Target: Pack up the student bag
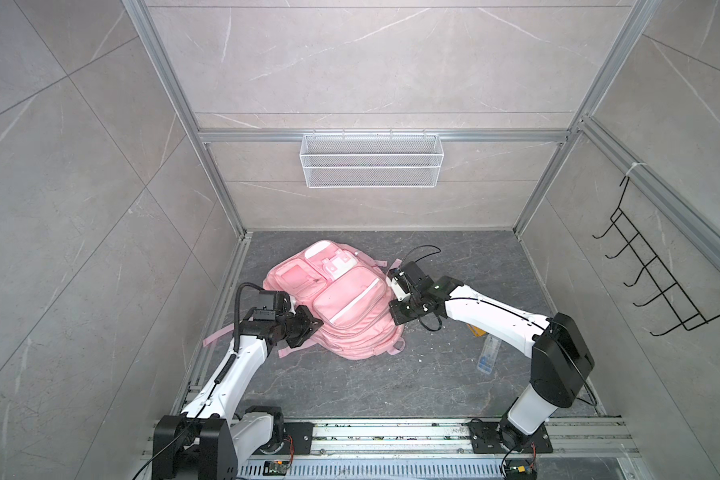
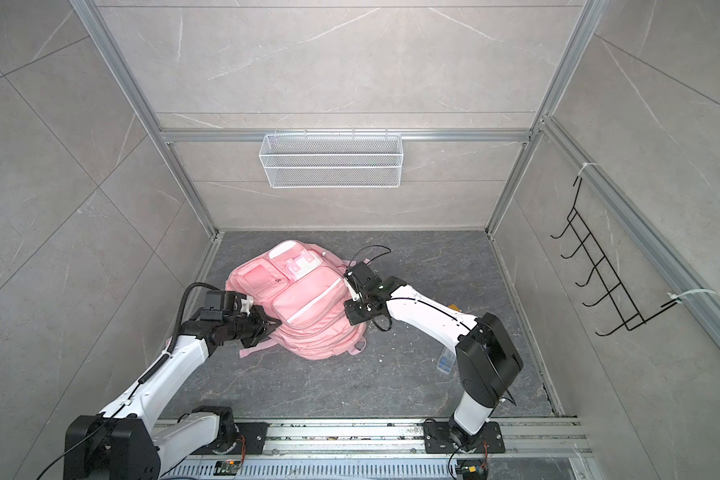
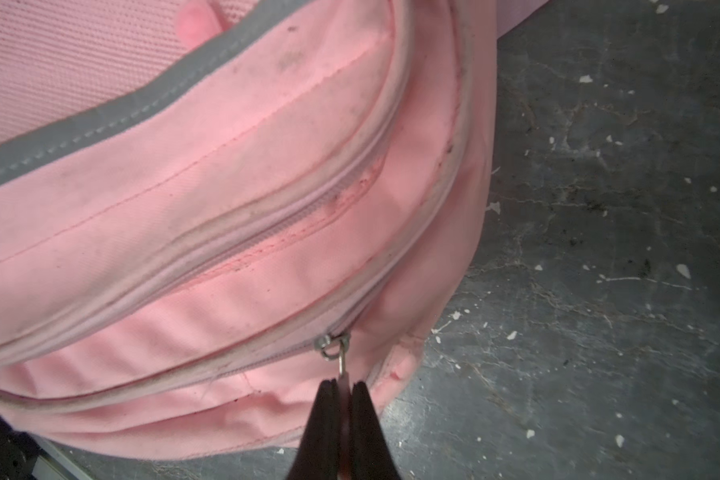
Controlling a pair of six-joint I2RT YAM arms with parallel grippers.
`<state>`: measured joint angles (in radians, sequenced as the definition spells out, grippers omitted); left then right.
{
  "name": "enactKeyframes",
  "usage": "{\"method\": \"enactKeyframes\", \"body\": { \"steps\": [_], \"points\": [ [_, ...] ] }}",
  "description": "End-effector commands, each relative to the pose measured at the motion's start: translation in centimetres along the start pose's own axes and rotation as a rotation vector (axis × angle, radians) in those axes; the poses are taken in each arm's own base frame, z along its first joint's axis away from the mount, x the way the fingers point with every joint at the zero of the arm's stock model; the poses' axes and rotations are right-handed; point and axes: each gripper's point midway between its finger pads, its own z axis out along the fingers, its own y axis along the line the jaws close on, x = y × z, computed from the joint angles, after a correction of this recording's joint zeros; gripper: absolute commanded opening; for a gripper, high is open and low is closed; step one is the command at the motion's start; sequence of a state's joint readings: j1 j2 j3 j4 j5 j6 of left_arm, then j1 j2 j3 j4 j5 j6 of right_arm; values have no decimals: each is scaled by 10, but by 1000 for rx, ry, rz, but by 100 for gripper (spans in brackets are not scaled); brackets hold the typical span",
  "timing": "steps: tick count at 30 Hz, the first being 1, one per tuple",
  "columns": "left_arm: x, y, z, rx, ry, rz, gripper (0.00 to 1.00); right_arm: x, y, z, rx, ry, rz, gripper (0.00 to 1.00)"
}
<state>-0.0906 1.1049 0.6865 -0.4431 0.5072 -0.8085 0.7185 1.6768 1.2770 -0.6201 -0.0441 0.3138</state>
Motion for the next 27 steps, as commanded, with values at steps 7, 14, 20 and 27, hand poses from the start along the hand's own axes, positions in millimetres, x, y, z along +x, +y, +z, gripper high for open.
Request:
{"method": "enactKeyframes", "body": {
  "steps": [7,14,20,27],
  "points": [
    [-65,0,-16,-143,-196,195,0,63,-26,-10,220,107,-63,0],
    [-109,-17,3,-153,-208,231,23,55,15,-10,126,67,-167,0],
    [-97,-23,-19,-200,-159,244,99,28,49,-8,6,-7,-134,0],
    [8,-5,-26,-70,15,75,99,13,109,-10,-160,-59,-244,0]
  ]
}}
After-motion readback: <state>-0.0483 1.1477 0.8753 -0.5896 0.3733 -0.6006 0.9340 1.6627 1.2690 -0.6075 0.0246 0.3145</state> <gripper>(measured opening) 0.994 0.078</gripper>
